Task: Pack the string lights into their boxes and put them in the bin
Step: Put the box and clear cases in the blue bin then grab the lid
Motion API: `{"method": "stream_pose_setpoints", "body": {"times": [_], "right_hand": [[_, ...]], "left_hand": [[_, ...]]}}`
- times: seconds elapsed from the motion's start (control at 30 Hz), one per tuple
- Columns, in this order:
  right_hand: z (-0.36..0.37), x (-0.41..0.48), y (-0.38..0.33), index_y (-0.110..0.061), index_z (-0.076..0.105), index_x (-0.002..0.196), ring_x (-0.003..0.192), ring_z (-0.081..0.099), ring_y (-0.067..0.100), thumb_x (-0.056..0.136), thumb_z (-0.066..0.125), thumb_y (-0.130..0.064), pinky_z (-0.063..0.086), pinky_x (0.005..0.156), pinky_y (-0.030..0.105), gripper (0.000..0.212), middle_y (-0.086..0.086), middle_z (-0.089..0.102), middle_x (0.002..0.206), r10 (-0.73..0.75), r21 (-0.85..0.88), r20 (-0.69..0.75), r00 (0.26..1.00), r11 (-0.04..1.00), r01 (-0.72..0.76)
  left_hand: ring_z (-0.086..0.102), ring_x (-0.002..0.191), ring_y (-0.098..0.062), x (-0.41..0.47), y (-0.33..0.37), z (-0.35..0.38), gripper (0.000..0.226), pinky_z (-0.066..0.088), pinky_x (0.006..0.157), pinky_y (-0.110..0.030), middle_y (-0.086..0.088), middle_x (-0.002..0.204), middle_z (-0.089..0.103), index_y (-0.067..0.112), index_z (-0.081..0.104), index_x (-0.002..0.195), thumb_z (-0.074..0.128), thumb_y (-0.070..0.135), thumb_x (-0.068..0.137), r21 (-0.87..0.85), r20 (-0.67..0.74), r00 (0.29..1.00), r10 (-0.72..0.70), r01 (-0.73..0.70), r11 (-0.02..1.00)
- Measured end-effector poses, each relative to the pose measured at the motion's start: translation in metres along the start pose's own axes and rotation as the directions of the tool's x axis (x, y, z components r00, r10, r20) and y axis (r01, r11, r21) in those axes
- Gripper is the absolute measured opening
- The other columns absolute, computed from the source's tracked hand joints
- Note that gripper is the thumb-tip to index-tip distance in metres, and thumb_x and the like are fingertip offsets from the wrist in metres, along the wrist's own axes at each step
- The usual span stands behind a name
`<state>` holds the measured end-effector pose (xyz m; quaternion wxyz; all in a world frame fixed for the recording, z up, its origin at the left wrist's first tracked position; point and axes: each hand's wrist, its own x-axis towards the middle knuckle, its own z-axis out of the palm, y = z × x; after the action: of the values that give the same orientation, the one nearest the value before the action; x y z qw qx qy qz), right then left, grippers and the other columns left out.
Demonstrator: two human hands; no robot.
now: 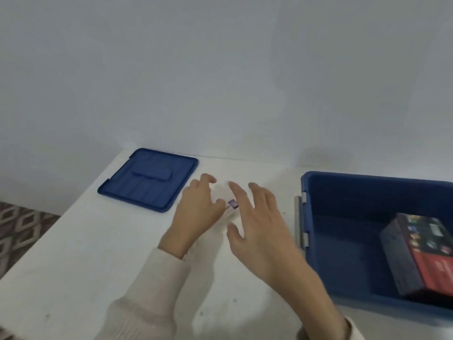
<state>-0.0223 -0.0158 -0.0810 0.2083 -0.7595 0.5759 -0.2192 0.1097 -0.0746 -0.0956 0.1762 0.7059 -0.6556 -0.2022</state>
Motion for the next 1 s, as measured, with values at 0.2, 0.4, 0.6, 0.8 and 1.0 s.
{"method": "stream_pose_setpoints", "body": {"times": [0.2,0.4,0.6,0.8,1.0], "right_hand": [[0.054,0.036,0.036,-0.03,0.003,0.149,0.143,-0.01,0.041,0.084,0.058,-0.053,0.013,0.111,0.059,0.089,0.017,-0.009,0.156,0.412,-0.325,0.296,0.862,0.892,-0.314],[0.061,0.037,0.037,-0.03,0.026,0.143,0.124,0.034,0.03,0.083,0.061,-0.037,0.04,0.088,0.037,0.07,0.011,0.033,0.133,0.453,-0.346,0.275,0.848,0.87,-0.352],[0.002,0.019,-0.01,-0.044,0.029,0.135,0.107,0.046,0.019,0.082,0.054,-0.055,0.035,0.074,0.029,0.059,0.0,0.037,0.124,0.28,-0.247,-0.002,0.96,0.93,-0.272],[-0.103,-0.01,0.015,-0.037,0.05,0.108,0.081,0.056,0.008,0.076,0.058,-0.061,0.048,0.075,0.034,0.04,-0.011,0.044,0.122,0.377,0.169,-0.383,0.843,0.926,-0.337],[-0.152,-0.034,0.097,-0.019,0.058,0.096,0.079,0.067,0.03,0.082,0.062,-0.047,0.056,0.057,0.032,0.031,0.008,0.061,0.11,0.612,0.713,-0.198,0.765,0.626,-0.316]], "left_hand": [[0.038,0.124,-0.031,-0.001,-0.061,0.001,0.095,0.039,0.091,-0.035,-0.013,0.134,0.037,0.01,0.025,0.139,0.064,0.065,0.071,0.458,0.365,0.884,-0.291,0.101,0.883],[0.054,0.105,-0.029,-0.005,-0.072,0.008,0.074,0.039,0.07,-0.028,-0.013,0.124,0.037,0.014,0.03,0.133,0.069,0.041,0.076,0.419,0.432,0.884,-0.18,-0.02,0.908],[0.056,0.081,-0.017,0.011,-0.029,-0.056,0.065,0.041,0.059,-0.026,-0.004,0.109,0.047,0.033,0.035,0.129,0.068,0.044,0.074,0.191,0.412,0.908,0.08,-0.171,0.967],[0.053,0.089,-0.007,0.003,0.073,-0.072,0.08,0.04,0.063,-0.008,0.014,0.105,0.045,0.035,0.023,0.14,0.072,0.039,0.076,-0.169,0.272,0.797,0.54,-0.513,0.842],[0.053,0.102,-0.02,-0.012,0.152,0.028,0.064,0.046,0.078,-0.03,-0.005,0.119,0.052,0.01,0.034,0.131,0.068,0.02,0.078,-0.082,0.535,0.585,0.609,-0.682,0.727]]}}
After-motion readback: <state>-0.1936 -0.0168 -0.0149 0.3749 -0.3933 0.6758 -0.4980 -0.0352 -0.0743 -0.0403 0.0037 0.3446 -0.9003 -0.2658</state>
